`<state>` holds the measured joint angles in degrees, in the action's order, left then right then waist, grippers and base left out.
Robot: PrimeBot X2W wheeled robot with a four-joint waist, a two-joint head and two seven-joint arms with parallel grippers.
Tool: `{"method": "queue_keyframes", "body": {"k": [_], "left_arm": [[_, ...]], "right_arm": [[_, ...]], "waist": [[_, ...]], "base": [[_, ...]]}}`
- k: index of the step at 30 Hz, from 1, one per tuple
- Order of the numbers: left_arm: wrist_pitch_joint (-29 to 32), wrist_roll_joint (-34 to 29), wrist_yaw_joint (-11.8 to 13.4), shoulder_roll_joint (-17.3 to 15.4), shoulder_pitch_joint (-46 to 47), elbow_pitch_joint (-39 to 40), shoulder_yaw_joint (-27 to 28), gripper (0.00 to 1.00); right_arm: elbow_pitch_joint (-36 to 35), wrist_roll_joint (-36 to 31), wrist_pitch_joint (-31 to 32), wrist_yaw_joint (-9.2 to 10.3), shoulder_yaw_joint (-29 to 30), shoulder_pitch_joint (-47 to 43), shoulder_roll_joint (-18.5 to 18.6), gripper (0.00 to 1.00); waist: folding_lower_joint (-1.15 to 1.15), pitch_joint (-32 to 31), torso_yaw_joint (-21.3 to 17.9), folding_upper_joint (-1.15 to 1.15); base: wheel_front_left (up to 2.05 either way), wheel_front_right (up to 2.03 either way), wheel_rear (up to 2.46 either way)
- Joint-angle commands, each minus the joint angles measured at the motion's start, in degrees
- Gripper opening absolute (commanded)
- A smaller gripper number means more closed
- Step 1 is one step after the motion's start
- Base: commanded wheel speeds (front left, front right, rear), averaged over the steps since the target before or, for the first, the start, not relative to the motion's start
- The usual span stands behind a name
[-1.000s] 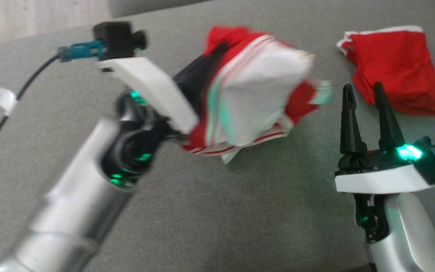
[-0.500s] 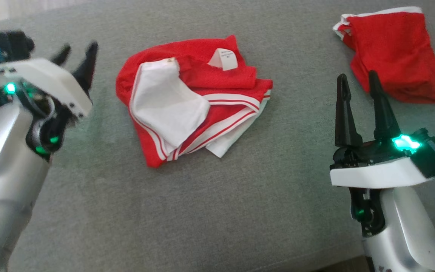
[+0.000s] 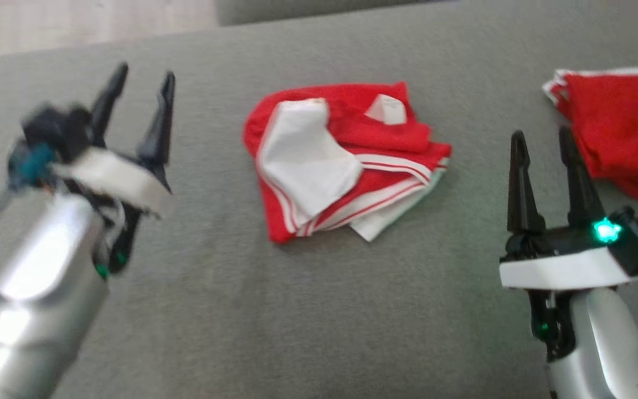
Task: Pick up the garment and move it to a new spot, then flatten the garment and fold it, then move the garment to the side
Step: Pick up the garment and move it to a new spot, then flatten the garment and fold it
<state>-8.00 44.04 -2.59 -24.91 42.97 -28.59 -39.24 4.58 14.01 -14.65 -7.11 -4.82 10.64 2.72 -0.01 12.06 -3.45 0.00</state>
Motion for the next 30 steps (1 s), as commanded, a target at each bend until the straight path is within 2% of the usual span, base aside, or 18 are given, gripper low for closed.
{"method": "queue_keyframes", "body": {"k": [1, 5, 11, 17, 19, 22, 27, 29, 30], "left_arm": [[-2.15, -1.19, 1.27, -2.15, -0.15, 2.44, 1.56, 1.00], [-5.67, -4.29, 5.58, -1.92, -6.69, 6.79, 0.92, 1.00], [-6.93, -8.54, 11.77, -0.54, -17.42, 13.92, 2.17, 1.00], [-6.98, -15.21, 15.51, 2.86, -27.18, 20.70, 7.04, 1.00], [-6.98, -16.38, 16.14, 5.13, -30.38, 22.66, 9.70, 1.00], [-6.98, -16.86, 15.45, 8.40, -34.64, 24.43, 13.77, 1.00], [-6.99, -19.89, 12.18, 10.81, -36.81, 24.24, 16.69, 1.00], [-6.99, -20.85, 10.92, 11.50, -36.49, 23.76, 17.43, 1.00], [-6.99, -21.67, 9.77, 12.13, -35.98, 23.27, 18.09, 1.00]], "right_arm": [[-1.46, -0.56, -0.35, -0.37, -0.85, -0.11, 0.16, 1.00], [-0.83, -1.37, -0.35, -0.37, -0.14, -2.15, 0.16, 1.00], [-0.26, -1.63, -0.35, -0.37, 0.58, -5.16, 0.16, 1.00], [0.65, -2.01, -0.35, -0.37, 0.40, -7.55, 0.16, 1.00], [1.15, -2.04, -0.35, -0.37, 0.24, -8.13, 0.16, 1.00], [2.10, -2.05, -0.35, -0.37, 0.32, -8.64, 0.16, 1.00], [4.52, -2.64, -0.35, -0.37, 0.19, -7.69, 0.16, 1.00], [6.99, -3.16, -0.35, -0.37, 0.00, -6.44, 0.16, 1.00], [10.59, -2.82, 0.53, -0.37, -0.44, -4.64, 0.16, 1.00]], "waist": [[0.01, -2.88, 3.22, 0.00], [0.01, -5.22, 6.08, 0.00], [0.01, -7.76, 8.38, 0.00], [0.01, -9.31, 8.80, 0.00], [0.01, -9.72, 8.63, 0.00], [0.01, -10.02, 8.47, 0.00], [0.01, -9.60, 8.91, 0.00], [0.01, -9.02, 9.32, 0.00], [0.01, -8.31, 9.82, 0.00]], "base": [[0.00, 0.00, 0.00], [0.00, 0.00, 0.00], [0.00, 0.00, 0.00], [0.00, 0.00, 0.00], [0.00, 0.00, 0.00], [0.00, 0.00, 0.00], [0.00, 0.00, 0.00], [0.00, 0.00, 0.00], [0.00, 0.00, 0.00]]}}
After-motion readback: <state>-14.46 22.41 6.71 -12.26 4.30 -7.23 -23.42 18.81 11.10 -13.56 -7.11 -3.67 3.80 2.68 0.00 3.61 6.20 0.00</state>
